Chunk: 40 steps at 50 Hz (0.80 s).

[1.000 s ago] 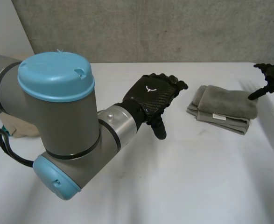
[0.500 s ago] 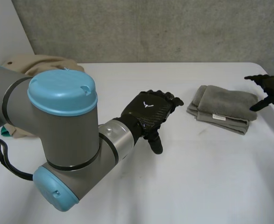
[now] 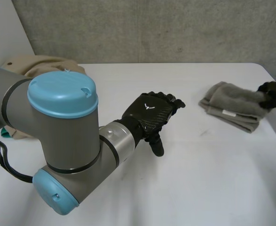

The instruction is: Fold the laundry.

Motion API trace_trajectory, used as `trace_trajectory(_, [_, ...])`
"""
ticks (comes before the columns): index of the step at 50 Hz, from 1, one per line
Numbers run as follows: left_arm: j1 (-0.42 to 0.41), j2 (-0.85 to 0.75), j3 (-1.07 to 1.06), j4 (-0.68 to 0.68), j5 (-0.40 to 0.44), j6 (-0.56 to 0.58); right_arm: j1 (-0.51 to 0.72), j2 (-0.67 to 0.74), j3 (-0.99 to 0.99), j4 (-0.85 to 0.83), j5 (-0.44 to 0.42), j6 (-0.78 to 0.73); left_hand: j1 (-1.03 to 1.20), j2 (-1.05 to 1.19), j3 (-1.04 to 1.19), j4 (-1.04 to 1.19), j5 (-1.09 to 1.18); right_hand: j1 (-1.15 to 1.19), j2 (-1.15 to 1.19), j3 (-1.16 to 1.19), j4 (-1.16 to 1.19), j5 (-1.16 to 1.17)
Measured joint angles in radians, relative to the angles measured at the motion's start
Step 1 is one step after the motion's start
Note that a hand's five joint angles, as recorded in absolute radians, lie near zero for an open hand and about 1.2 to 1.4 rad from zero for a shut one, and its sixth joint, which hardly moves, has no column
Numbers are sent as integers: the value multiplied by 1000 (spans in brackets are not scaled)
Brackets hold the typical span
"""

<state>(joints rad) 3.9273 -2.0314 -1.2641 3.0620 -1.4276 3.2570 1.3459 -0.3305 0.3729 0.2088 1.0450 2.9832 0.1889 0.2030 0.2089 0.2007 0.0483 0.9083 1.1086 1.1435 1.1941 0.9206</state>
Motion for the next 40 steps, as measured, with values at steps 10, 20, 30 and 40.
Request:
trace_trajectory(10, [-1, 5, -3, -6, -2, -2, 4, 34, -65, -116, 324, 155, 0, 0, 0, 0, 0, 0, 0, 11, 1, 12])
trace_trajectory(20, [-10, 16, 4, -8, -2, -1, 4, 63, -82, -134, 500, 238, 0, 0, 0, 0, 0, 0, 0, 11, 2, 12])
trace_trajectory(30, [-34, 30, 11, -7, -1, -2, 4, 60, -49, -130, 547, 437, 0, 0, 0, 0, 0, 0, 0, 11, 2, 12])
trace_trajectory(40, [-49, 52, 2, -5, -1, -3, 5, -1, 47, -132, 596, 635, 0, 0, 0, 0, 0, 0, 0, 11, 2, 12])
